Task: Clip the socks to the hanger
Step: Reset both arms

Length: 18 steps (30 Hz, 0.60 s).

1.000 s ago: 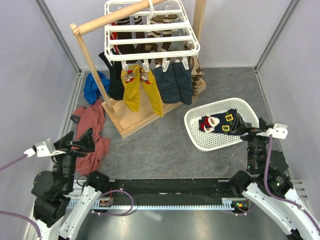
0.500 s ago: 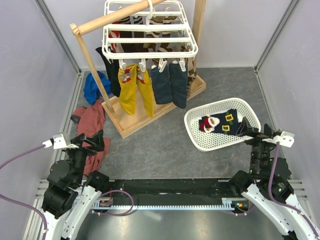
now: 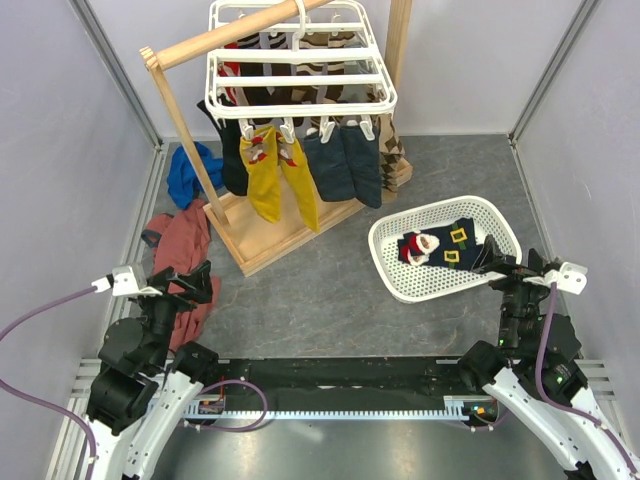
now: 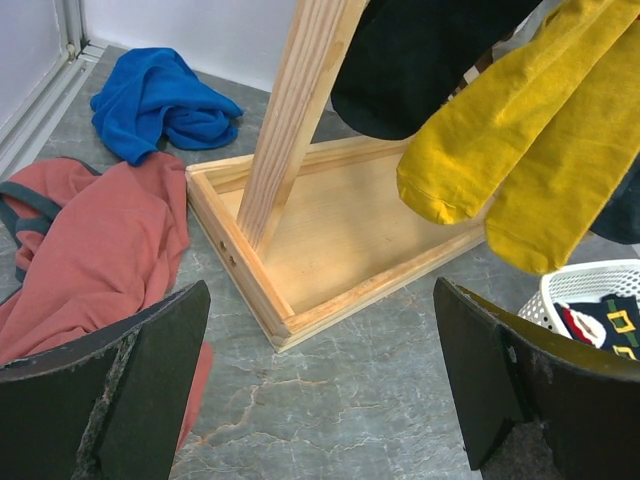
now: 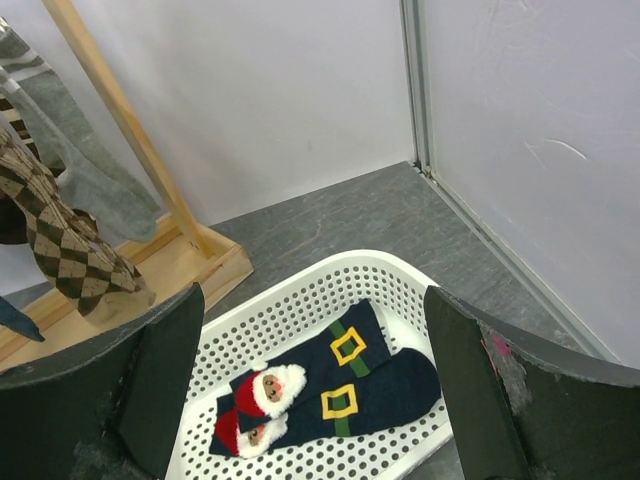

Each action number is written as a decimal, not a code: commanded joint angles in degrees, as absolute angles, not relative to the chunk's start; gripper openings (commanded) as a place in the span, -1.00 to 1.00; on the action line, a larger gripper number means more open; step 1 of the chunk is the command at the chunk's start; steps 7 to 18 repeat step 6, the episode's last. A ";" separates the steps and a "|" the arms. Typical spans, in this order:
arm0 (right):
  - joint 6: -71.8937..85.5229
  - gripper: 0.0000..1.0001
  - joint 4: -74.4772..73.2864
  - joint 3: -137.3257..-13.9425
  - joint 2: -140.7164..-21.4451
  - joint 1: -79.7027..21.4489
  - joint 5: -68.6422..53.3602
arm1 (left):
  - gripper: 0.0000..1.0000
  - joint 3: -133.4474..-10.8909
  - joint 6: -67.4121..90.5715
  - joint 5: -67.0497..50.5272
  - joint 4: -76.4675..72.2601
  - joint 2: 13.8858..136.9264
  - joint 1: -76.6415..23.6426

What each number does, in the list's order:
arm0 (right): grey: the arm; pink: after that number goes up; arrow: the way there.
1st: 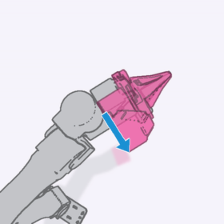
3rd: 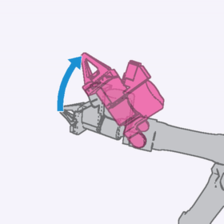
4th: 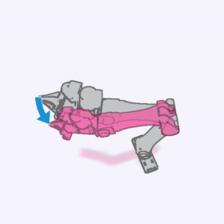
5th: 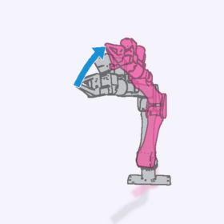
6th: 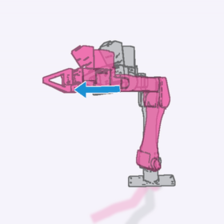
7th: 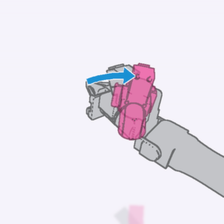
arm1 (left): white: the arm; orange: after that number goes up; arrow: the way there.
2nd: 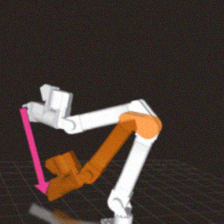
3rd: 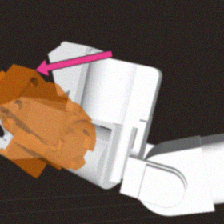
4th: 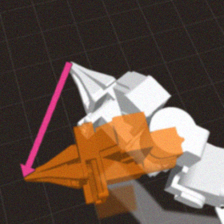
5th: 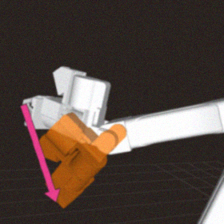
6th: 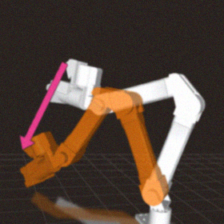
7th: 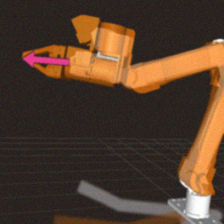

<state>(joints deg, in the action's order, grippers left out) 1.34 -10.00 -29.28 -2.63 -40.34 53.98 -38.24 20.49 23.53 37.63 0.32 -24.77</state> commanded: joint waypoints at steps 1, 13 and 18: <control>1.67 0.96 -9.84 -29.00 -3.16 -40.43 54.67 | 0.99 -37.97 18.72 23.03 36.56 -5.01 -24.79; 2.02 0.96 -9.93 -29.00 -3.08 -40.43 54.49 | 0.99 -37.97 18.98 23.46 36.65 -5.01 -24.70; 2.02 0.96 -9.93 -29.00 -3.08 -40.43 54.49 | 0.99 -37.97 18.98 23.46 36.65 -5.01 -24.70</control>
